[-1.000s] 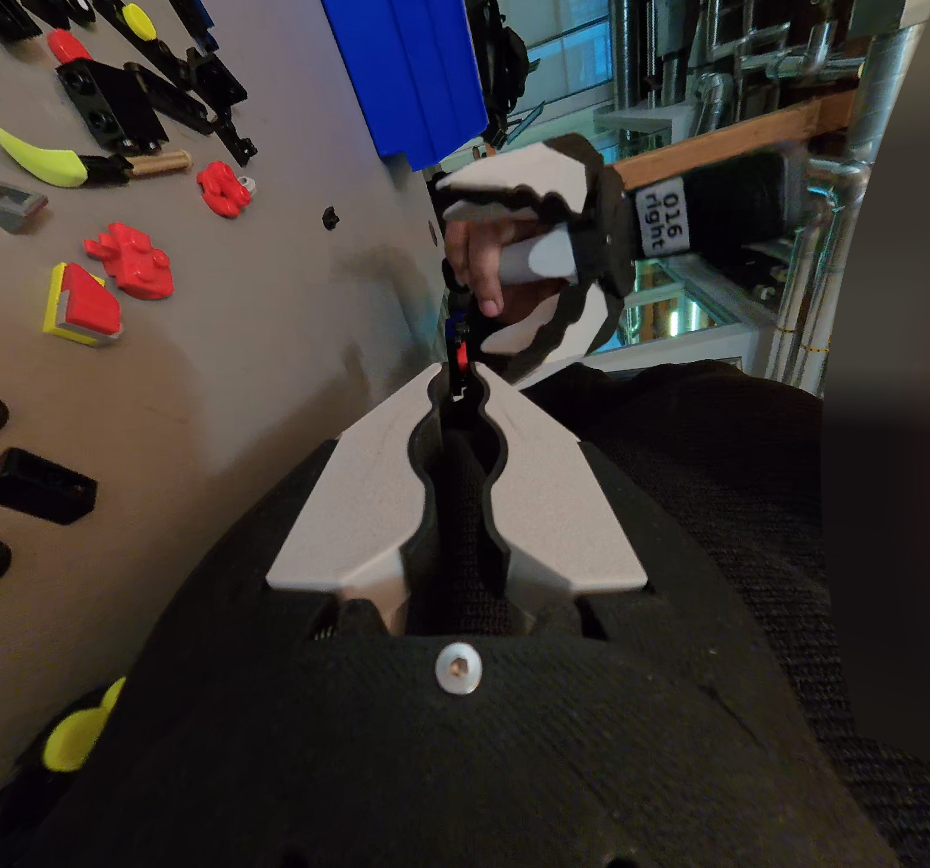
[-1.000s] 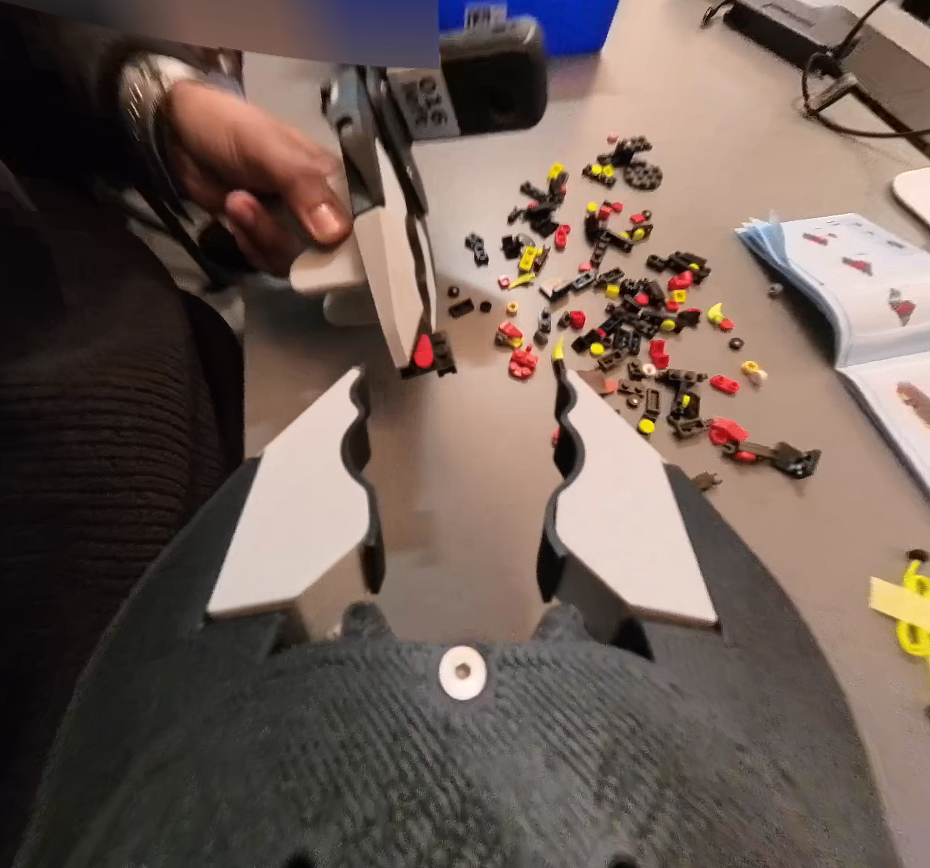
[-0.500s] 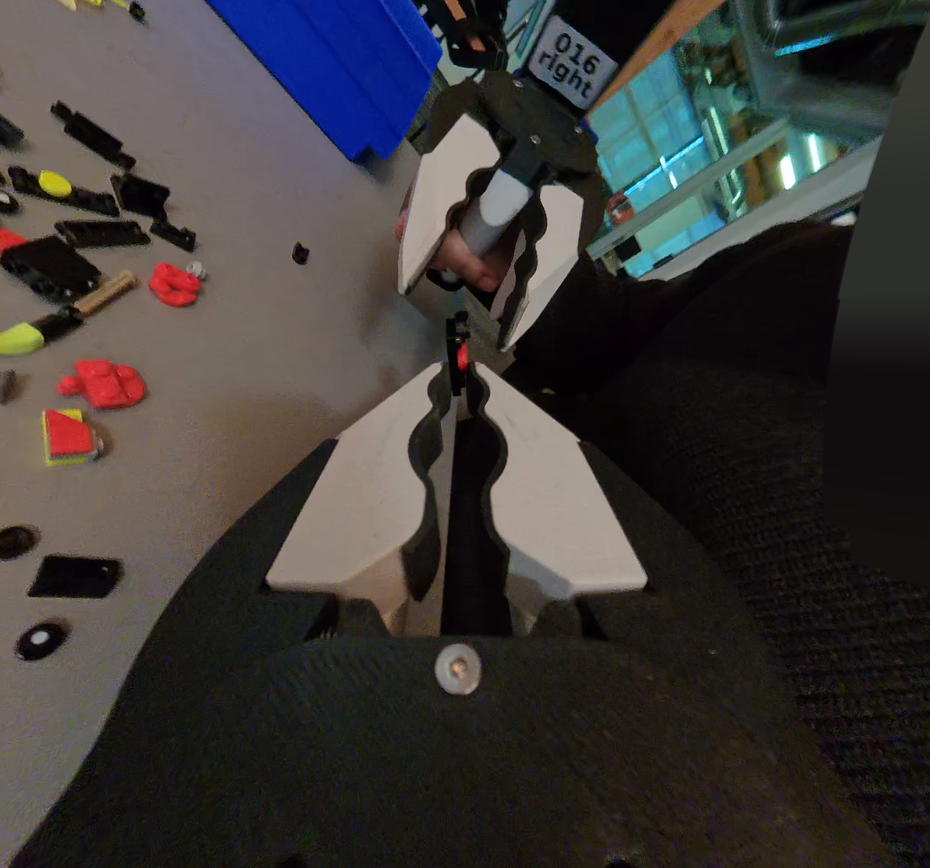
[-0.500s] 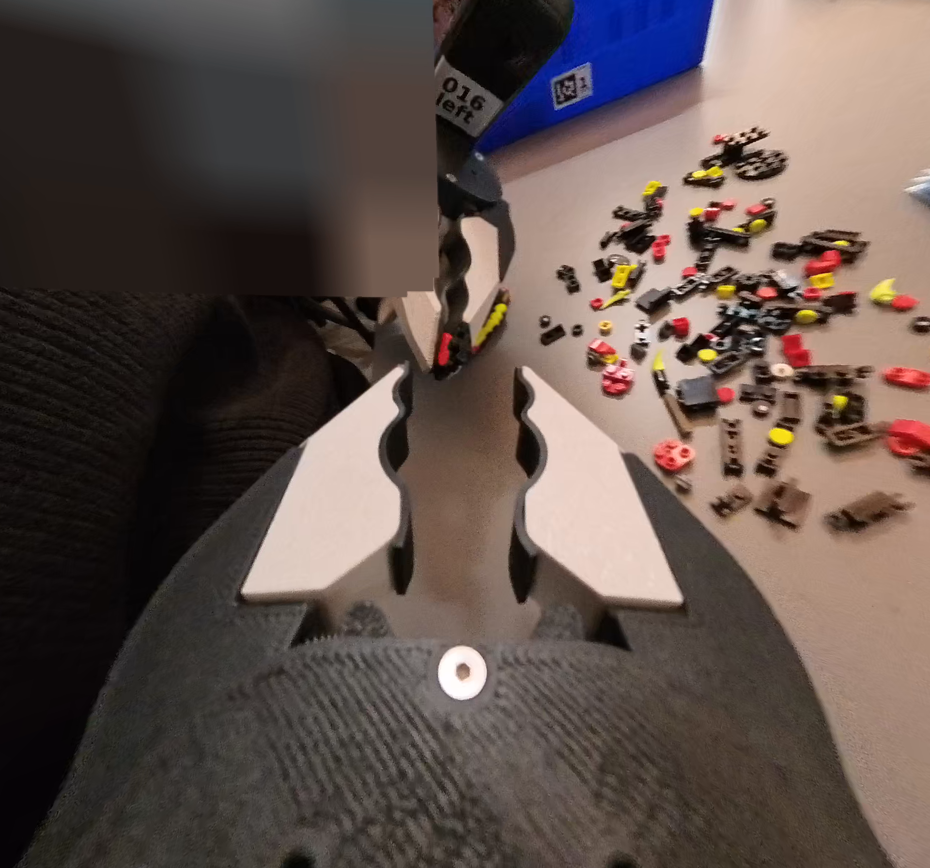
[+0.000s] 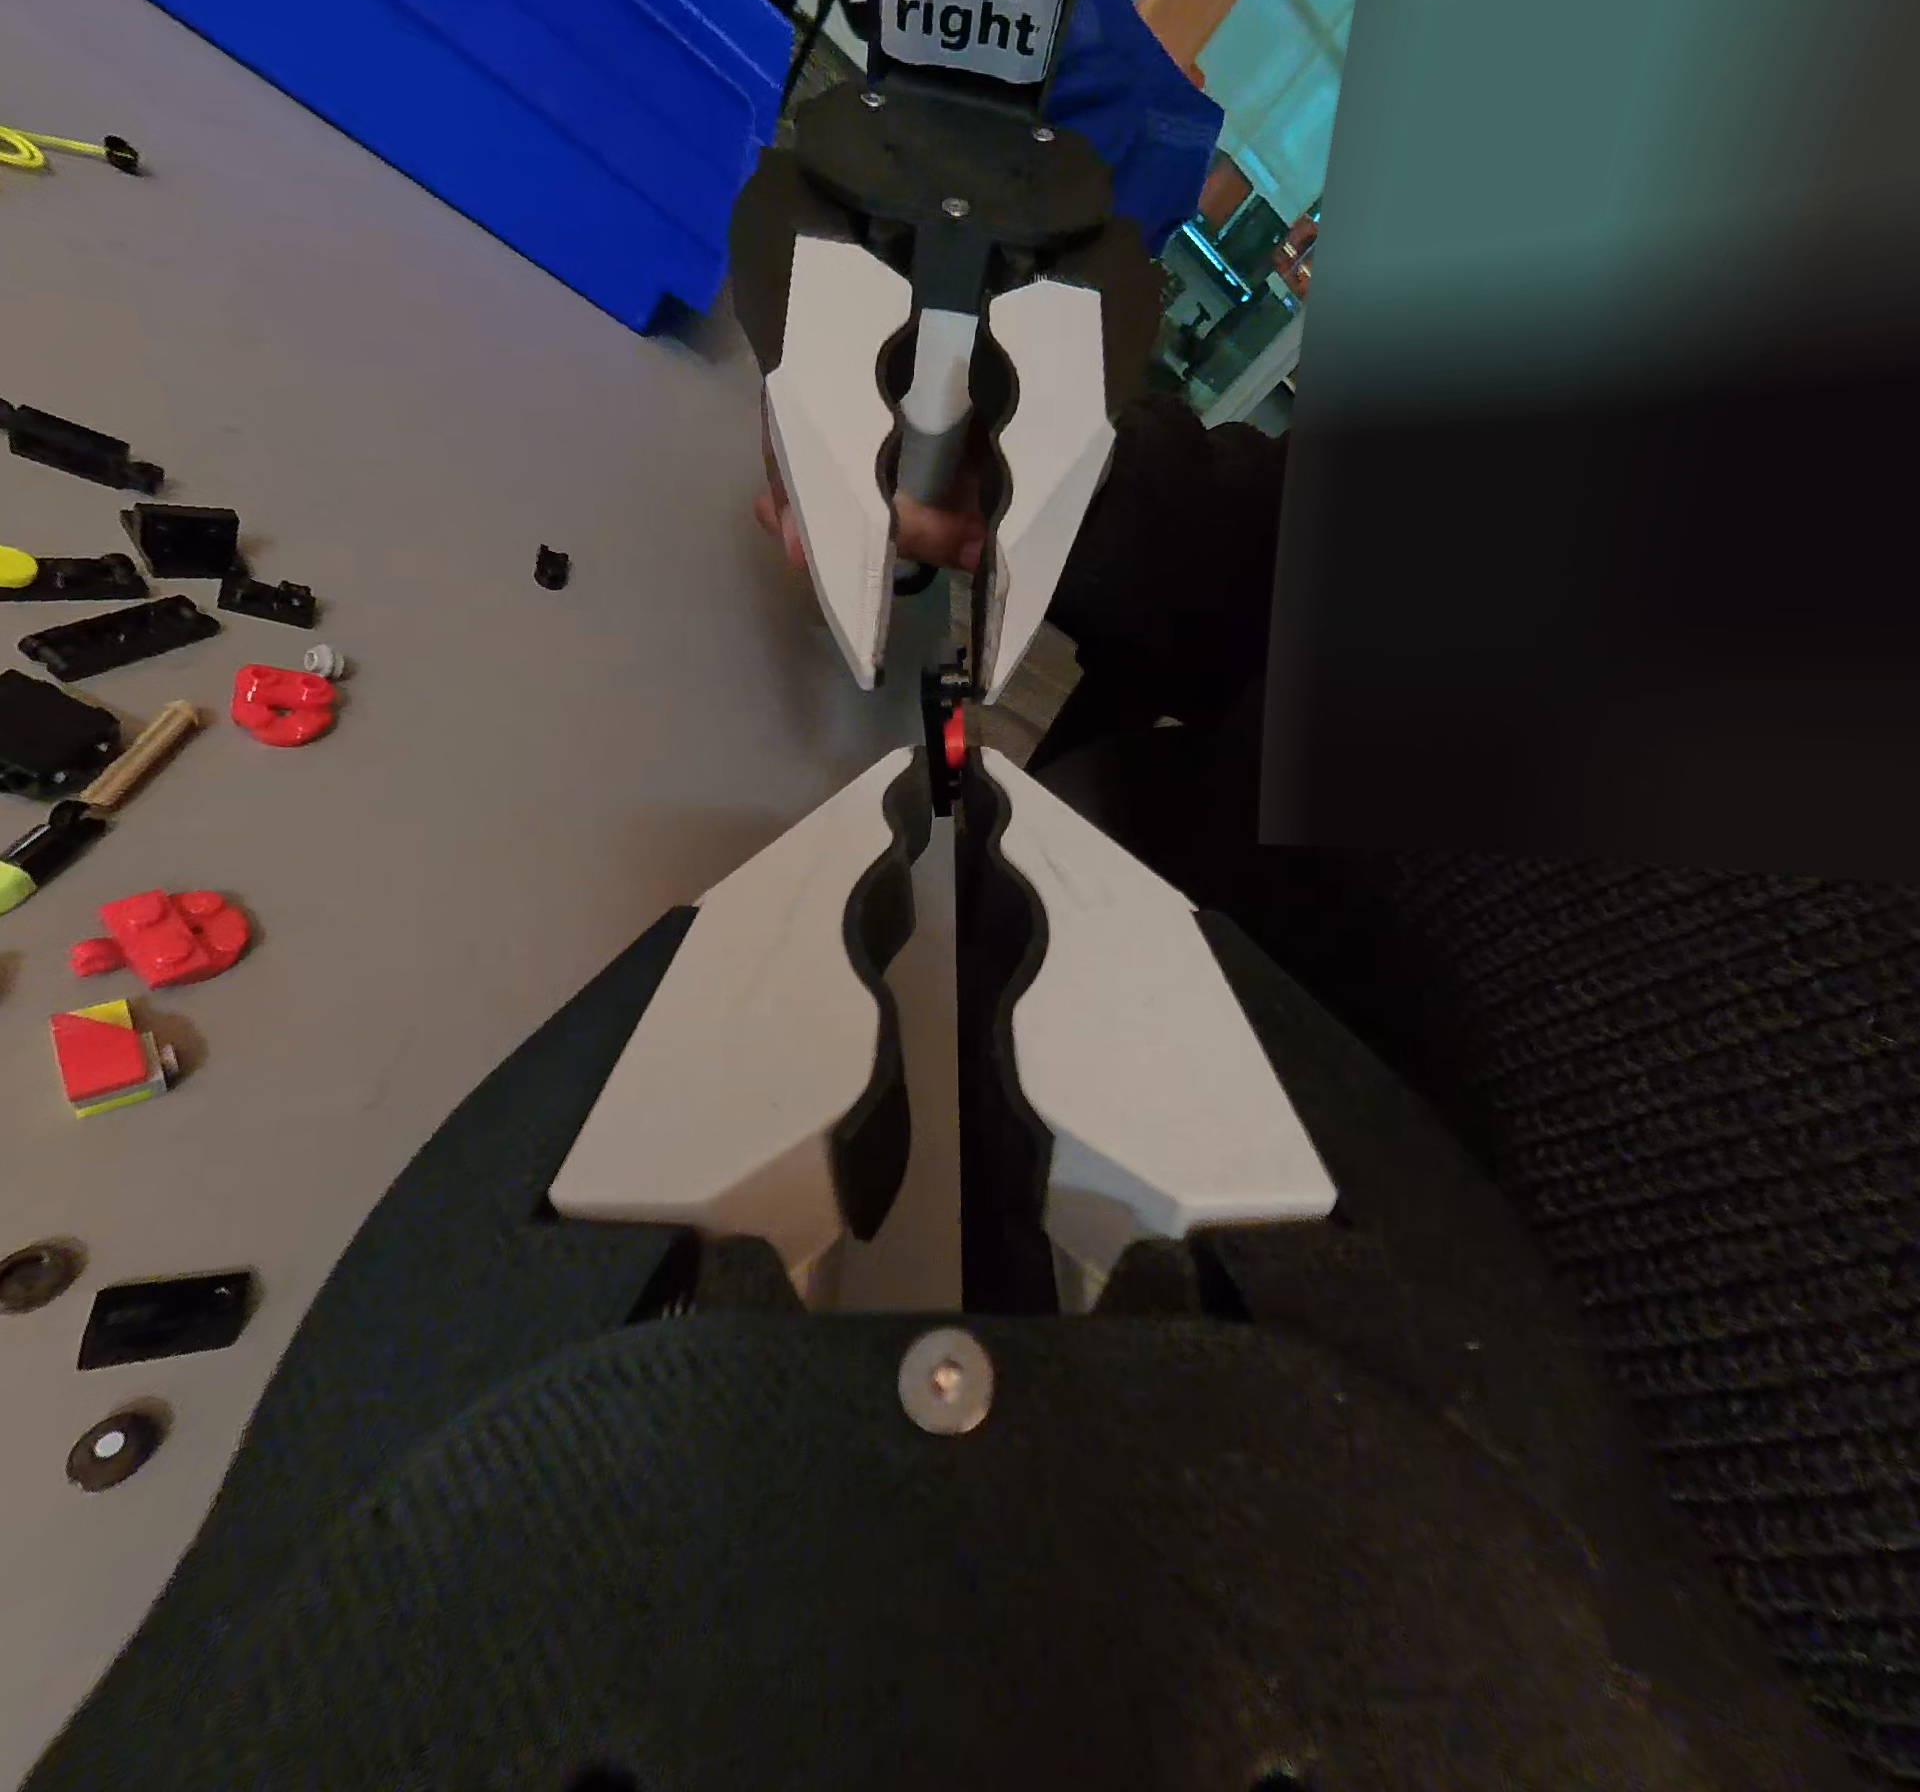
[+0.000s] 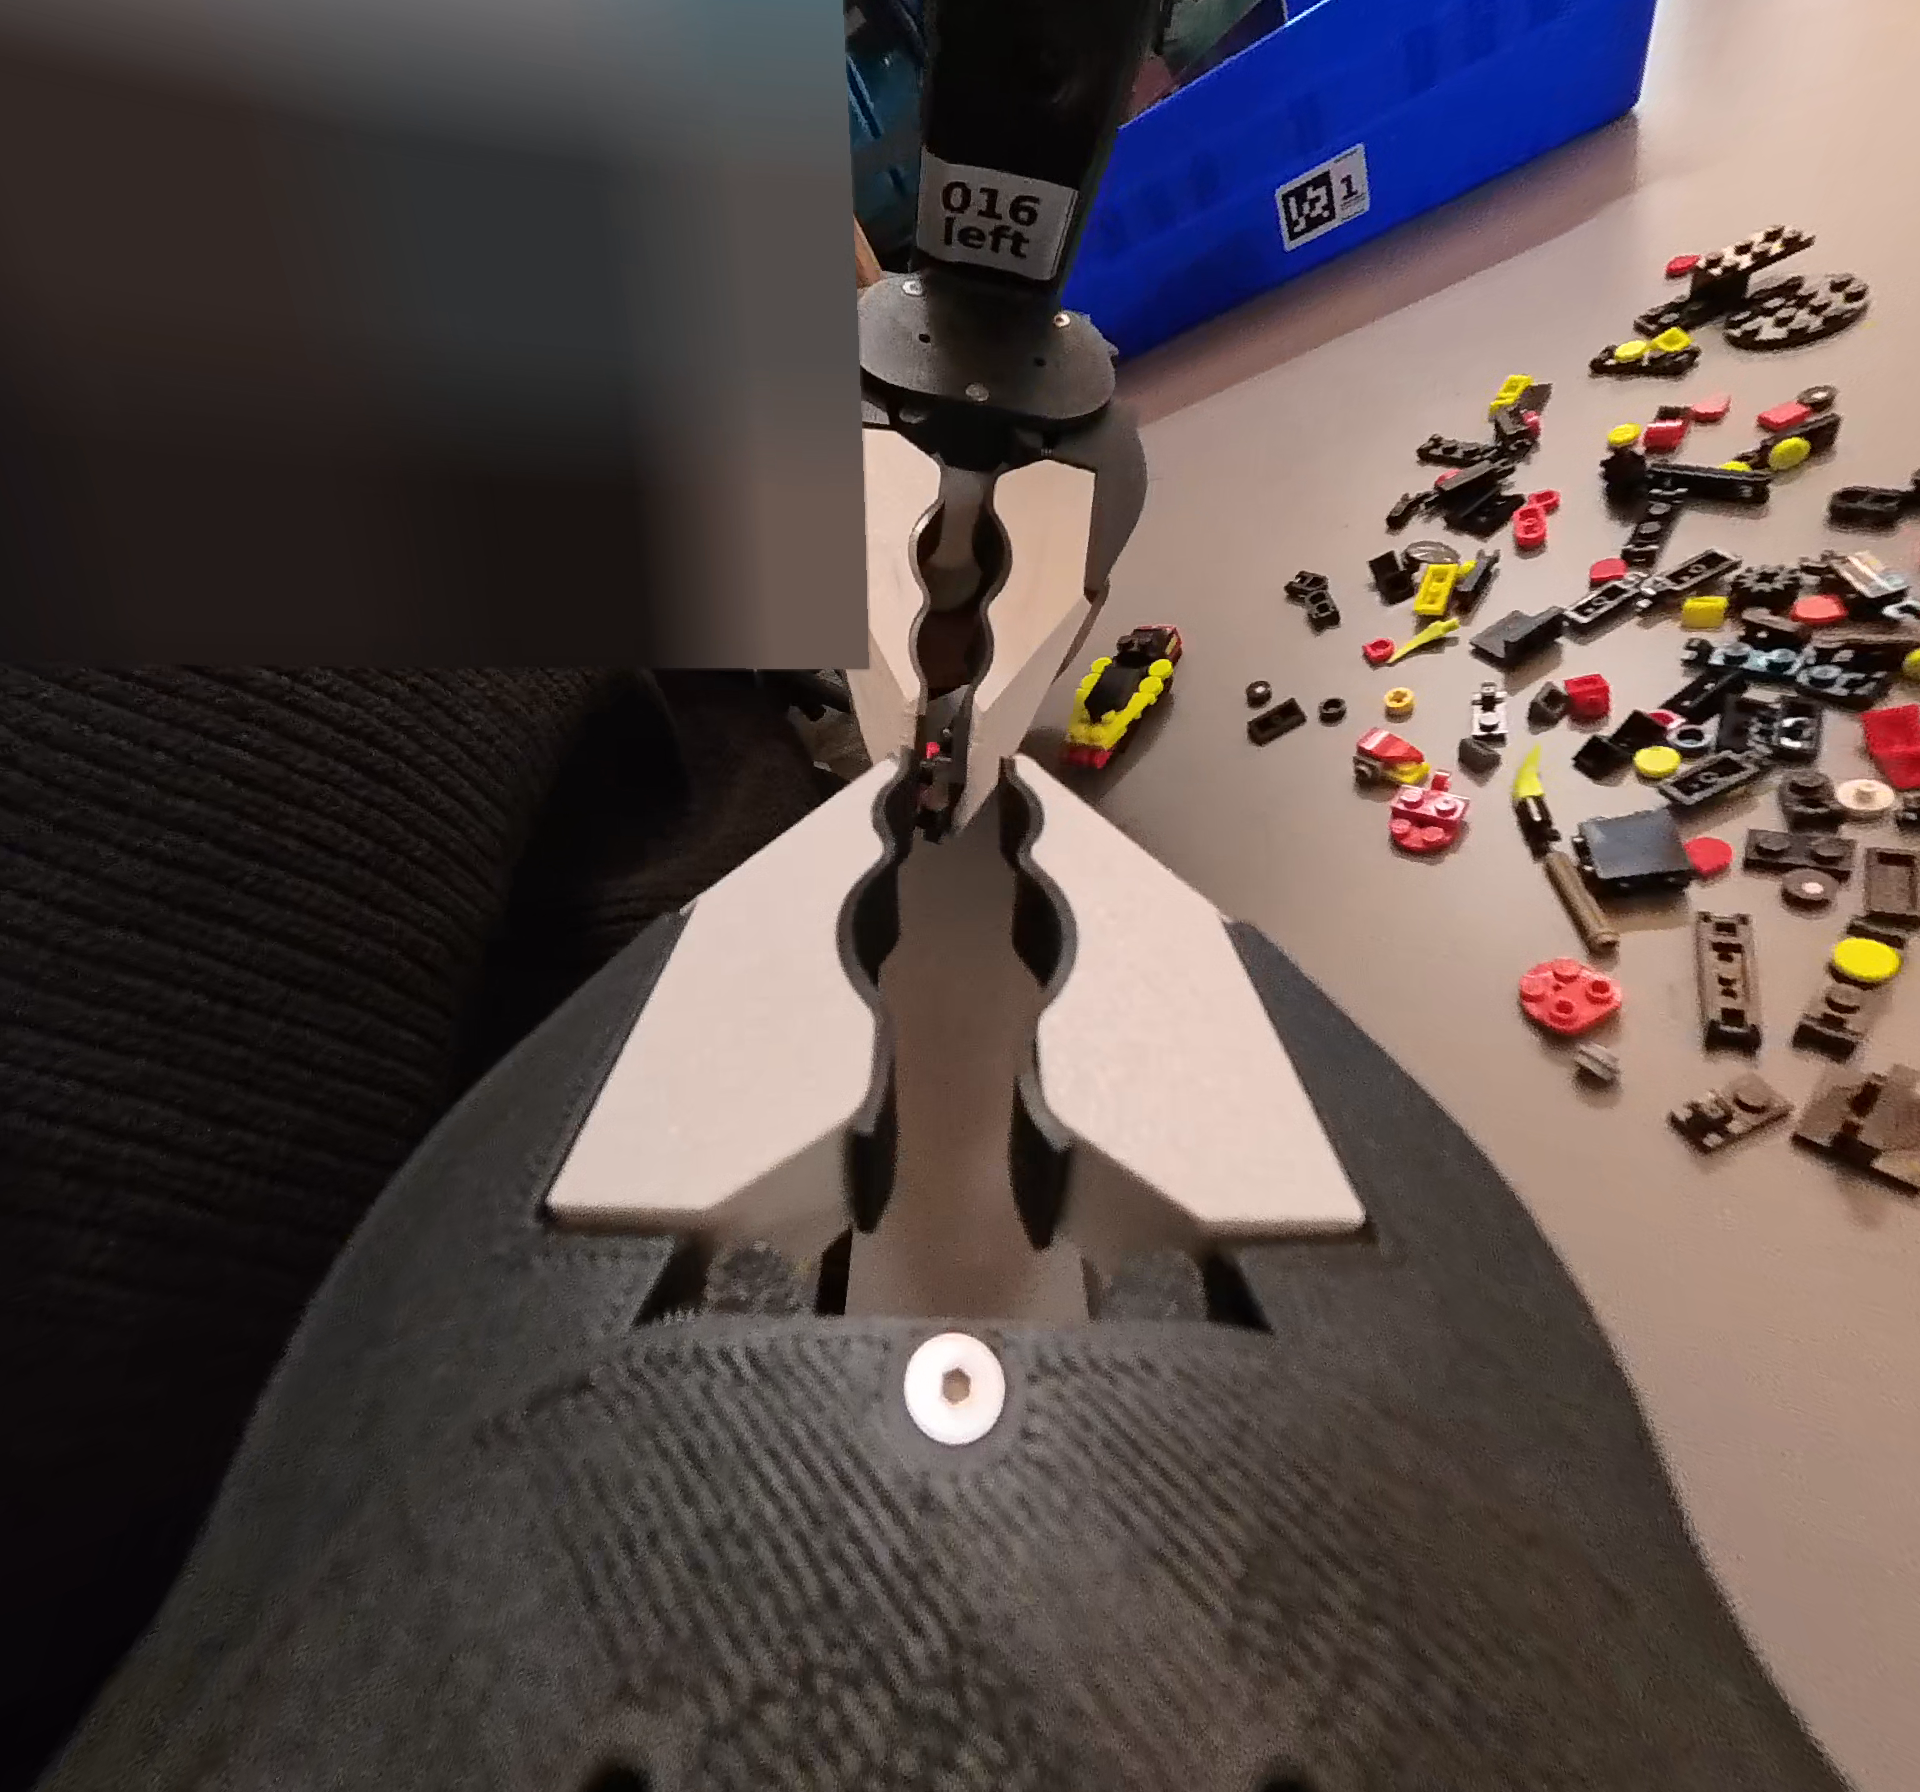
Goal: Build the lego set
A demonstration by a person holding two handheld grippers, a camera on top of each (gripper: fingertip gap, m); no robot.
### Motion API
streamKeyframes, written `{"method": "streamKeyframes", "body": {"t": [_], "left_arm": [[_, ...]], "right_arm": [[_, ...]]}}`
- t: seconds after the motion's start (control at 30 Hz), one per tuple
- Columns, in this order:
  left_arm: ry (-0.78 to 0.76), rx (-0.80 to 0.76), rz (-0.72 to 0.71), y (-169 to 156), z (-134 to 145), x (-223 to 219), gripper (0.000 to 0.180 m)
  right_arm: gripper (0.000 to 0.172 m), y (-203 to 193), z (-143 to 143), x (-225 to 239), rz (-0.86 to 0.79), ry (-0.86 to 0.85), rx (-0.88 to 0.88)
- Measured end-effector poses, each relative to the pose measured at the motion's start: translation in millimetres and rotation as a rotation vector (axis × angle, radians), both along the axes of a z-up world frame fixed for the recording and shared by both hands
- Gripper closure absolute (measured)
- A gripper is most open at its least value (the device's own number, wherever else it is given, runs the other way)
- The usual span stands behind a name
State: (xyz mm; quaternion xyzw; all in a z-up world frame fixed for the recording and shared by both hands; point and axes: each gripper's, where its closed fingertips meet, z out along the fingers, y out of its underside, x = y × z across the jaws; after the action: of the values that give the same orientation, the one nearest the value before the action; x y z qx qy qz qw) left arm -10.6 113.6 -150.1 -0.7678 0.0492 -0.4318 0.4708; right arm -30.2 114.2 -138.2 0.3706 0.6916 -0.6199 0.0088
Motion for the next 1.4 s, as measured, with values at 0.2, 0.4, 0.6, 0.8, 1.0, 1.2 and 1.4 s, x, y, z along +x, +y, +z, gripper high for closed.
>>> {"method": "streamKeyframes", "body": {"t": [0.2, 0.4, 0.6, 0.8, 1.0, 1.2, 1.4], "left_arm": [[0.044, 0.015, 0.009, 1, -1, -1, 0.178], [0.119, 0.023, 0.019, 2, -5, -1, 0.178], [0.196, 0.038, 0.029, 2, -8, 0, 0.178], [0.214, 0.040, 0.027, 2, -9, 1, 0.178], [0.228, 0.033, 0.025, 2, -12, 1, 0.178], [0.038, 0.023, 0.066, 5, 3, -6, 0.177], [-0.252, -0.124, 0.121, 10, -4, -22, 0.178]], "right_arm": [[0.164, -2, 0, 1, 0.014, 0.005, 0.008], [0.165, -1, -4, 3, 0.023, 0.007, 0.043], [0.165, -1, -6, 4, 0.032, 0.004, 0.063], [0.166, -2, -7, 5, 0.046, -0.013, 0.048], [0.165, -2, -10, 6, 0.050, -0.021, 0.073], [0.138, 7, 2, -5, -0.022, 0.050, 0.010], [0.135, 16, 1, -8, -0.079, 0.271, 0.257]]}}
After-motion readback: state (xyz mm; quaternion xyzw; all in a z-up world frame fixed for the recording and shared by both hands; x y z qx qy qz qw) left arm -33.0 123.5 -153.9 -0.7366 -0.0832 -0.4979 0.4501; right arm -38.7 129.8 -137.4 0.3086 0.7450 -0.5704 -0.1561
